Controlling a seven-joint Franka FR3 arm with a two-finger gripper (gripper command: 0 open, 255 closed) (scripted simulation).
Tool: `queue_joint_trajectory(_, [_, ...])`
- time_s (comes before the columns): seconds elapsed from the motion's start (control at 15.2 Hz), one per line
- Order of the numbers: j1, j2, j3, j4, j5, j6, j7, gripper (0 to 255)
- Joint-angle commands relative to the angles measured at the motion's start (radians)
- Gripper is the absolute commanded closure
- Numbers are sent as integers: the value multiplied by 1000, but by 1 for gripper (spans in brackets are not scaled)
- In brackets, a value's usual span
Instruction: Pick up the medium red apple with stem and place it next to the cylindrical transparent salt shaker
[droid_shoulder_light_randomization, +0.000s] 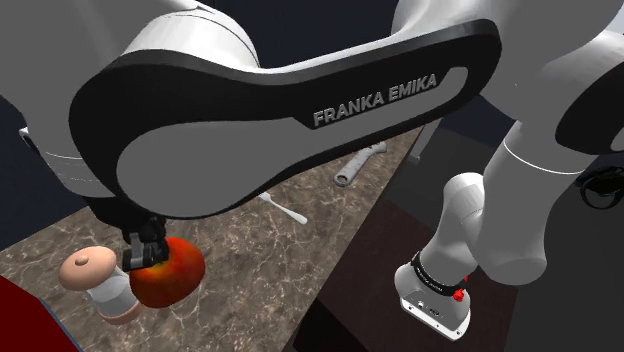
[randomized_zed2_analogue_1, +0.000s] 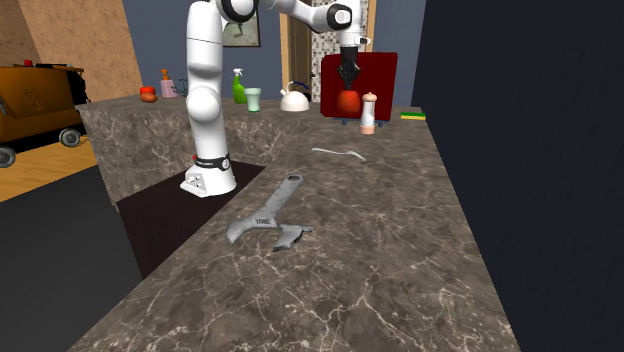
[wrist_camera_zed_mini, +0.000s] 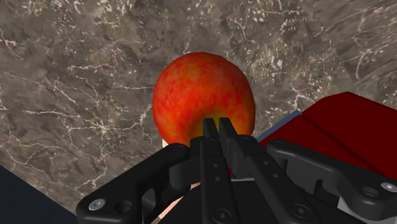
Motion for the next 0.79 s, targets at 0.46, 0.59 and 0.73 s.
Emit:
queue_joint_trajectory(0.46, [-1, 19, -2, -99, -6, 118, 3, 255])
queue_joint_trajectory(0.59, [-1, 25, -2, -118, -8, 143, 4, 255])
queue_joint_trajectory(0.73, [0, 32, -3, -136, -10, 168, 6, 255])
